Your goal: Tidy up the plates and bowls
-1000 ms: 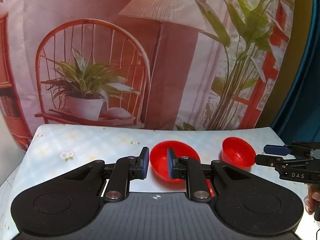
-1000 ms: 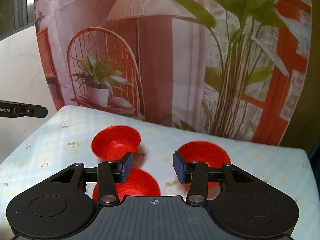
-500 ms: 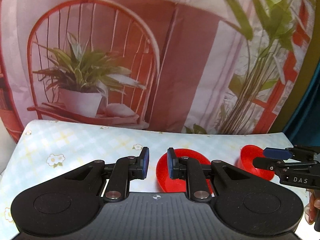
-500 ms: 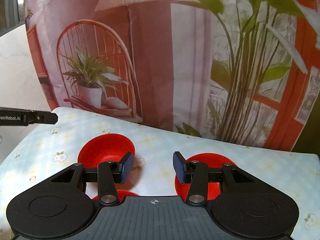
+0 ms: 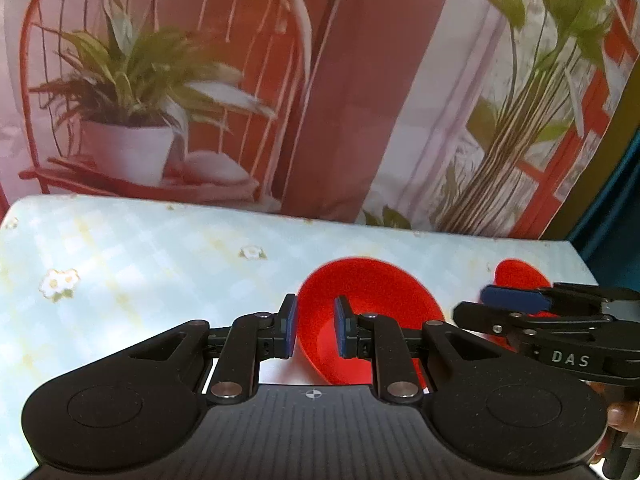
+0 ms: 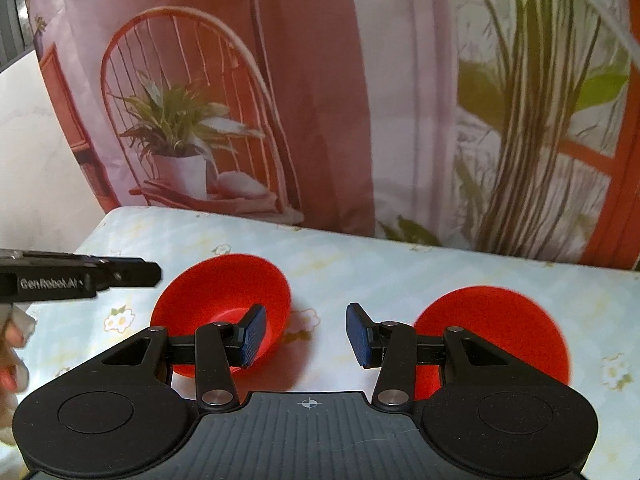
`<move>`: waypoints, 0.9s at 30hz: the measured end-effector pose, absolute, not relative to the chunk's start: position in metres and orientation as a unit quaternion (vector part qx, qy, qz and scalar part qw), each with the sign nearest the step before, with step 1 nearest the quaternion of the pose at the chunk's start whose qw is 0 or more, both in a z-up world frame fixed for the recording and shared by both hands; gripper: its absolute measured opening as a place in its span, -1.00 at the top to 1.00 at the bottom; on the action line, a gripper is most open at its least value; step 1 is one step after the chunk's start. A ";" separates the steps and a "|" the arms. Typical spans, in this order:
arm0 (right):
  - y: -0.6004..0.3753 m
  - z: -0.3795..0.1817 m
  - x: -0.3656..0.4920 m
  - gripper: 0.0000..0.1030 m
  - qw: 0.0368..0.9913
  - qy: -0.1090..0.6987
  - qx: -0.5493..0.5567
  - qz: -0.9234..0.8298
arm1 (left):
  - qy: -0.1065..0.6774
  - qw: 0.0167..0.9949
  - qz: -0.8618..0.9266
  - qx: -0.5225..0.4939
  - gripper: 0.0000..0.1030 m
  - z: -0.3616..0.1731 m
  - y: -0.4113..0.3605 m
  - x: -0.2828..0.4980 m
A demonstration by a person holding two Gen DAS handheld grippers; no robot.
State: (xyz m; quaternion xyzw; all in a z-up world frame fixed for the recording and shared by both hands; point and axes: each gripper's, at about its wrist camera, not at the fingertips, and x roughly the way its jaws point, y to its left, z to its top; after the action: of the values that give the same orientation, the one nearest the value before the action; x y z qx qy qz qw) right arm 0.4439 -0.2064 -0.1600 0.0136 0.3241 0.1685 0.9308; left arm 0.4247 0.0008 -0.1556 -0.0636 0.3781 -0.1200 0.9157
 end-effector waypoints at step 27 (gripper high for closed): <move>-0.178 -0.184 0.459 0.61 0.912 0.358 0.005 0.201 | 0.376 0.919 -0.101 -0.067 0.60 -0.169 0.002 0.426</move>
State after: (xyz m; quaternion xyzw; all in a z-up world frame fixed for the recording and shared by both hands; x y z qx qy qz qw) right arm 0.4594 -0.1783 -0.1843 0.0046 0.3579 0.2006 0.9119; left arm 0.4259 0.0020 -0.1687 -0.0671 0.3757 -0.1014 0.9187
